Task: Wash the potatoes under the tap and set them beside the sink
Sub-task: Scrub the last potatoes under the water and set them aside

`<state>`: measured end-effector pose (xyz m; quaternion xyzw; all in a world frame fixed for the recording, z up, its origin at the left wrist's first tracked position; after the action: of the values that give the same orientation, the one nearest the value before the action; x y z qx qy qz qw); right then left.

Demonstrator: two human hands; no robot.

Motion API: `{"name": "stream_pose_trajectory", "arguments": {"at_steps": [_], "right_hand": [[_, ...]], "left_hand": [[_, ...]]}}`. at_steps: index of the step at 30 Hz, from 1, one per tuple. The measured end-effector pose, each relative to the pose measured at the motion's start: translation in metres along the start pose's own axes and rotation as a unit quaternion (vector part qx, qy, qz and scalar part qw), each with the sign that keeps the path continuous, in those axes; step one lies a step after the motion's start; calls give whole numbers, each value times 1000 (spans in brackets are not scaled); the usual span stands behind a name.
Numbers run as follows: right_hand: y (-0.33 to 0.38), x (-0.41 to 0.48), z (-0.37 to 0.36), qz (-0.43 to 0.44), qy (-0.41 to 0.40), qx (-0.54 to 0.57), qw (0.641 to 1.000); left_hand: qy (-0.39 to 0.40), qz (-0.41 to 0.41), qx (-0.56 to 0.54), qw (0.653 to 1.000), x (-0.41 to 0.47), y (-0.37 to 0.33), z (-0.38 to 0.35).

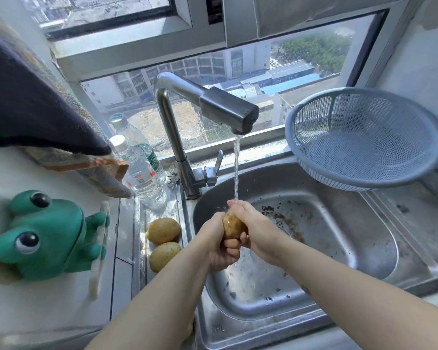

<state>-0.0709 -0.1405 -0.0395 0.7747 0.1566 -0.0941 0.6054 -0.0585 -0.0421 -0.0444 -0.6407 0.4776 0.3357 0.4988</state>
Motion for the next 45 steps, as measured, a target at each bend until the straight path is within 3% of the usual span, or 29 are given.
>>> {"name": "stream_pose_trajectory", "arguments": {"at_steps": [3,8,11,18,23,26,29,34,37,41,45], "right_hand": [[-3,2,3,24,27,-24,999],[0,9,3,86,-106,-94,986],[2,12,3,59,-152,-51,985],[0,0,4,10,-16,3,1000],[-3,-3,8,24,18,-88,996],[2,1,5,79,-73,-131,986],[2,9,3,71,-171,-103,977],[-5,19,1,5,-210,18,978],[-4,14,2,12,-195,39,980],[-7,4,0,45,-119,49,991],[-11,-6,2,105,-47,-54,992]], "left_hand": [[-6,1,10,1000,-2,-5,-3],[-23,-54,-8,998,-1,-3,-16],[-31,-72,-17,997,-4,-2,-22],[-48,-54,10,997,-5,-5,-10],[-36,-27,6,999,-6,-2,-10],[-37,-64,7,997,-5,-3,-17],[-25,-92,-1,995,-7,-3,-25],[12,-137,49,989,-9,3,-27],[-12,-158,54,986,-7,3,-18],[-47,-124,35,991,-3,-2,-1],[-20,-61,41,997,-3,-3,1]]}}
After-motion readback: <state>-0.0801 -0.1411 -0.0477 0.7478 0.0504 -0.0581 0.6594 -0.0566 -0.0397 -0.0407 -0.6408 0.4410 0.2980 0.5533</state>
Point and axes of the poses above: each hand's wrist, its own x-axis towards the middle knuckle, its own z-axis out of the back of the hand, y = z × x, the point moved 2 cm from there along x, towards the middle knuckle, and after that the axes turned 9 degrees about z, right-handed, at the moved point
